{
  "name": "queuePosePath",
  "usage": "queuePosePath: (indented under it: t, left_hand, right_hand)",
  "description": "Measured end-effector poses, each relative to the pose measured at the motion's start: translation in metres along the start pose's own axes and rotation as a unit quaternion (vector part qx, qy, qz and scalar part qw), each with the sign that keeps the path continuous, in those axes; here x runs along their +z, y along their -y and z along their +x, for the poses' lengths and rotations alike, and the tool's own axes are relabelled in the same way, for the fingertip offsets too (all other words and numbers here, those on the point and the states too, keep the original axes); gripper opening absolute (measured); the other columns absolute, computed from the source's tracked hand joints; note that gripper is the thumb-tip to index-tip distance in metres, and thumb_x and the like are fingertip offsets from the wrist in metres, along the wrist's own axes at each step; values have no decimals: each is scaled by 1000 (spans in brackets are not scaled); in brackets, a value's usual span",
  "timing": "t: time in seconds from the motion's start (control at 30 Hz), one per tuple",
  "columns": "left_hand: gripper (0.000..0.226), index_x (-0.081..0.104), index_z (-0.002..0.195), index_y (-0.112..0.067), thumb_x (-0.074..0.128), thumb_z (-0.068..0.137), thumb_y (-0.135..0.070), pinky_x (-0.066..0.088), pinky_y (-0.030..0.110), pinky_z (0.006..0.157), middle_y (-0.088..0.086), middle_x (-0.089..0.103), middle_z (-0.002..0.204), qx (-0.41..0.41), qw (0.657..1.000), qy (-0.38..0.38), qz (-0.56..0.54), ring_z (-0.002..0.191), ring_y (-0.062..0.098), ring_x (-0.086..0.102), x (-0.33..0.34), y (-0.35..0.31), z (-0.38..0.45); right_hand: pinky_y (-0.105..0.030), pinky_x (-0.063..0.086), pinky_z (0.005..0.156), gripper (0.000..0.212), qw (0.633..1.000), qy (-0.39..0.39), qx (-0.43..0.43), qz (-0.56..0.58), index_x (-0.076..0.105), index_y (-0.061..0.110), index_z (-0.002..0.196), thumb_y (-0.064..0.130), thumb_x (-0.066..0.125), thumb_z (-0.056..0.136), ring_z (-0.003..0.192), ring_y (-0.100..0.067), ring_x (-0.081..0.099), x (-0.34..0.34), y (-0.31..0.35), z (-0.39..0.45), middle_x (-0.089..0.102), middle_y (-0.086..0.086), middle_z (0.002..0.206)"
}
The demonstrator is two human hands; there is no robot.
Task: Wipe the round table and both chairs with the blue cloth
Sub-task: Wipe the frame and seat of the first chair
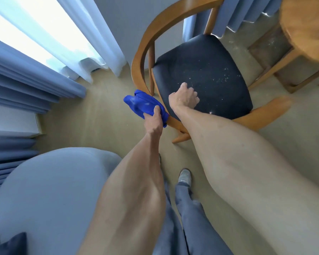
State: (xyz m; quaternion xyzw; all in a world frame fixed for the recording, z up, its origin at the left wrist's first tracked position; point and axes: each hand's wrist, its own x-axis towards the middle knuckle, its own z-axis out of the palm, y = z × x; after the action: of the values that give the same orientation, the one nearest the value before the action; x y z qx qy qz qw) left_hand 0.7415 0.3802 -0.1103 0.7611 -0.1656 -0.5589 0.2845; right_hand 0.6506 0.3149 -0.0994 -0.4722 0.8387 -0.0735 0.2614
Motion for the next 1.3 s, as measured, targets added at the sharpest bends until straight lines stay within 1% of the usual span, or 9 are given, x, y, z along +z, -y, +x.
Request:
queuePosePath:
  t: [0.17, 0.33, 0.47, 0.57, 0.7, 0.77, 0.97, 1.1, 1.3]
  left_hand:
    - [35, 50, 116, -7, 48, 97, -36, 46, 20, 46, 4, 64, 87, -31, 998, 49, -2, 69, 20, 63, 44, 54, -40]
    - [51, 50, 123, -2, 36, 100, -45, 48, 27, 71, 5, 68, 82, -77, 995, 66, -4, 76, 20, 64, 106, 85, -77]
    - [48, 51, 120, -1, 32, 101, -41, 48, 25, 68, 14, 70, 79, -69, 997, 45, -5, 73, 26, 66, 123, 88, -85]
    - [39, 52, 104, -4, 36, 101, -39, 46, 20, 61, 6, 67, 65, -64, 997, 29, 27, 64, 17, 64, 121, 89, -88]
    - [49, 51, 121, 5, 49, 97, -38, 47, 38, 100, 18, 64, 120, -101, 988, 81, 89, 109, 33, 62, 131, 88, -89]
    - [57, 52, 128, -2, 51, 94, -47, 44, 35, 97, 13, 62, 125, -108, 977, 100, 156, 111, 30, 60, 145, 85, -101]
    - [67, 60, 122, -9, 22, 87, -53, 45, 44, 101, 15, 66, 118, -16, 943, 164, 291, 110, 35, 60, 181, 71, -121]
    - [34, 54, 74, -14, 29, 89, -31, 37, 31, 69, 10, 63, 80, 211, 886, -90, 403, 81, 36, 56, 147, 47, -103]
    - [32, 63, 112, -19, 39, 91, -19, 41, 36, 87, 5, 56, 114, 232, 853, -207, 418, 109, 26, 52, 88, 18, -59]
  right_hand:
    - [-42, 34, 104, 38, 997, -69, -23, 18, 51, 15, 128, 19, 51, 91, 119, -29, 48, -9, -36, -16, 57, -10, 123]
    - [-42, 41, 100, 35, 988, -151, -37, 16, 54, 15, 127, 15, 50, 92, 119, -27, 50, -50, -102, -9, 58, -9, 122]
    - [-45, 51, 85, 26, 964, -207, 116, 120, 58, 13, 116, 17, 49, 93, 106, -30, 59, -83, -167, -1, 63, -9, 116]
    - [-38, 51, 83, 30, 898, -140, 337, 245, 58, 8, 119, 25, 49, 96, 106, -34, 64, -82, -209, -11, 66, -11, 119]
    - [-38, 45, 100, 22, 753, 108, 453, 465, 52, 4, 108, 16, 36, 102, 121, -37, 56, -62, -225, -31, 58, -20, 131]
    - [-35, 45, 84, 27, 731, 163, 458, 478, 51, 6, 97, 27, 34, 98, 106, -35, 60, -66, -221, -45, 62, -17, 119]
    - [-39, 50, 78, 54, 640, 114, 473, 595, 66, 14, 104, 44, 23, 93, 76, -29, 66, -80, -238, -43, 72, -12, 96]
    - [-38, 43, 104, 56, 589, 25, 416, 692, 66, 22, 124, 56, 34, 93, 108, -23, 65, -71, -235, -34, 71, 0, 119]
    - [-44, 49, 99, 61, 561, 57, 401, 722, 61, 21, 121, 69, 57, 82, 105, -25, 67, -36, -206, -67, 70, -4, 116]
